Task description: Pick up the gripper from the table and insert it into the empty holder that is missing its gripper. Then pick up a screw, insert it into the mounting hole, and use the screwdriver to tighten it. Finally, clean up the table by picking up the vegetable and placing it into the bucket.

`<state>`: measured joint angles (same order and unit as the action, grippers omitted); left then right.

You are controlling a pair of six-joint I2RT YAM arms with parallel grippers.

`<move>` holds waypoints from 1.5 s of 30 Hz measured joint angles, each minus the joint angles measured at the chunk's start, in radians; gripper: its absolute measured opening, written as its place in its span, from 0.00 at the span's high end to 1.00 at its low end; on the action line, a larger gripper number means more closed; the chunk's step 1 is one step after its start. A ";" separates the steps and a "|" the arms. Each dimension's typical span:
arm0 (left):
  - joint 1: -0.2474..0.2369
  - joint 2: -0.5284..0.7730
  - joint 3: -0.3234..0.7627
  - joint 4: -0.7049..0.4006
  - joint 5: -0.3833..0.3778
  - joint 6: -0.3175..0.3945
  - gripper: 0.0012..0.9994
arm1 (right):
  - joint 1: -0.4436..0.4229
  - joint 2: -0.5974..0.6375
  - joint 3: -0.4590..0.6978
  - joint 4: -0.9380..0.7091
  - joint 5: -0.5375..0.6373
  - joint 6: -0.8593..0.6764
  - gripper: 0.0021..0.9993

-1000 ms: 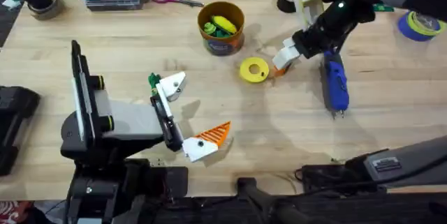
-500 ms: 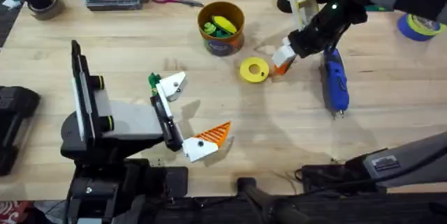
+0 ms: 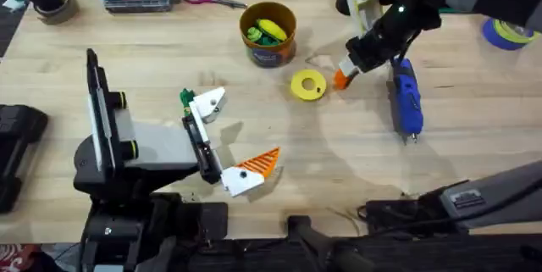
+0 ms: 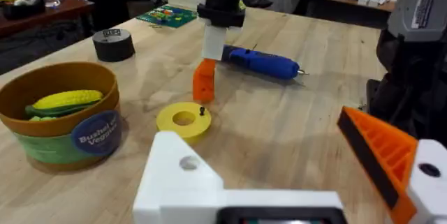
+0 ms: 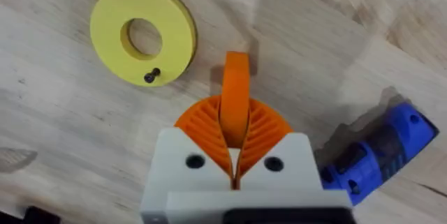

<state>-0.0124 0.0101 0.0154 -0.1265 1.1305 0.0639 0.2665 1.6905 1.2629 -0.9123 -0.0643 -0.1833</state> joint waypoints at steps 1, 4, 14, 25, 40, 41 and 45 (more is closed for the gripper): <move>0.000 0.000 0.000 0.000 0.000 0.000 0.01 | 0.001 0.000 0.000 0.000 0.000 0.000 0.99; 0.000 0.000 0.000 0.000 0.000 0.000 0.01 | 0.002 0.000 0.000 -0.002 0.001 0.003 0.99; 0.000 0.000 0.000 0.000 0.000 0.000 0.01 | 0.006 -0.139 0.019 -0.123 -0.004 0.070 0.99; 0.000 0.000 0.000 0.000 0.000 0.000 0.01 | 0.006 -0.291 0.137 -0.228 -0.019 0.168 0.99; 0.000 0.000 0.000 0.000 0.000 0.000 0.01 | 0.006 -0.438 0.125 -0.094 -0.304 0.211 0.99; 0.000 0.000 0.000 0.000 0.000 0.000 0.01 | 0.006 -0.442 0.115 -0.075 -0.330 0.212 0.99; 0.000 0.000 0.000 0.000 0.000 0.000 0.01 | 0.006 -0.460 0.060 -0.012 -0.417 0.234 0.99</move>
<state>-0.0124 0.0100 0.0154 -0.1265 1.1305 0.0639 0.2729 1.2302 1.3227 -0.9243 -0.4810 0.0503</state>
